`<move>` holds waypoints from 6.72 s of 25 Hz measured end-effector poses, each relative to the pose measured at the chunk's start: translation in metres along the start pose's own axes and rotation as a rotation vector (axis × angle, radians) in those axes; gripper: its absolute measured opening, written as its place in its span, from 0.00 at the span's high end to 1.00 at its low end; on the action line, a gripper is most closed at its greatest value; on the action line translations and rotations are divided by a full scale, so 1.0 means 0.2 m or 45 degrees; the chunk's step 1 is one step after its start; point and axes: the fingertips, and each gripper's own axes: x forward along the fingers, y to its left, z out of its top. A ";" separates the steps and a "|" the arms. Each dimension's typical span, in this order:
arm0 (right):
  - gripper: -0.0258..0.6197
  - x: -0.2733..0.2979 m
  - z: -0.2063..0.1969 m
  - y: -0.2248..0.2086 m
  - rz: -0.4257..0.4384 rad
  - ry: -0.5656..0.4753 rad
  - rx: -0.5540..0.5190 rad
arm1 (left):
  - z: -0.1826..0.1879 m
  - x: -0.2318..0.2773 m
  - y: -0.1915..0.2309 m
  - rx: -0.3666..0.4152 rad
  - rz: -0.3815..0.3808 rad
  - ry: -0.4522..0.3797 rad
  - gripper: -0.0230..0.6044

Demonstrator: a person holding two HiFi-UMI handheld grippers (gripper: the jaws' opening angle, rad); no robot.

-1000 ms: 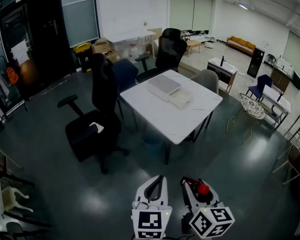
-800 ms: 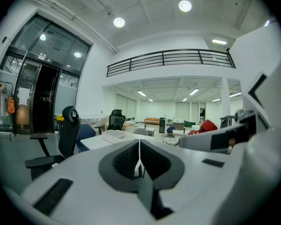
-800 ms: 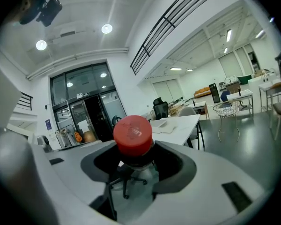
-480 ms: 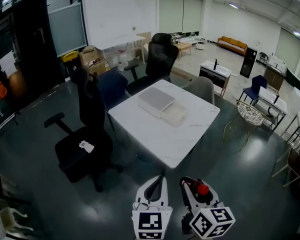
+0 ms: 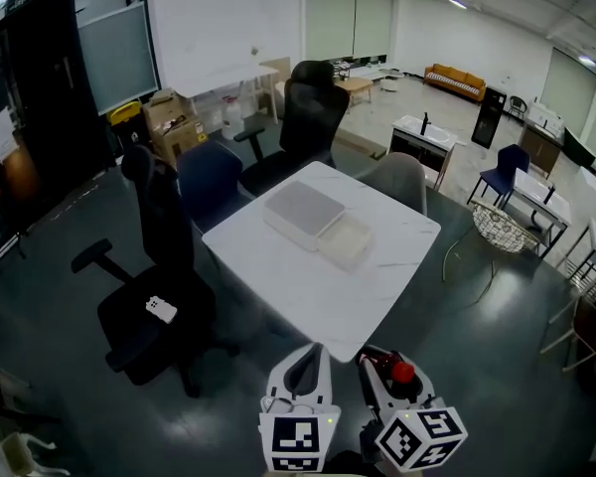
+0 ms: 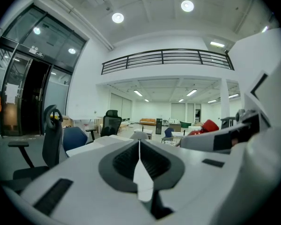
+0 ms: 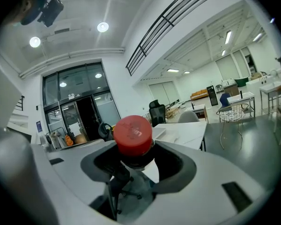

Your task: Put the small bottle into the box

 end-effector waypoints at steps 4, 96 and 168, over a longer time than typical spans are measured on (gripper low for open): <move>0.61 0.08 0.01 -0.04 -0.022 0.020 0.002 | 0.00 0.10 0.04 -0.012 -0.012 0.013 0.93; 0.61 2.46 -0.18 -1.09 0.105 0.765 -0.138 | -0.67 2.13 0.66 -0.358 0.317 0.568 0.93; 0.73 2.03 0.36 -0.79 0.059 0.428 -0.165 | -0.07 1.95 0.61 -0.210 0.251 0.234 0.93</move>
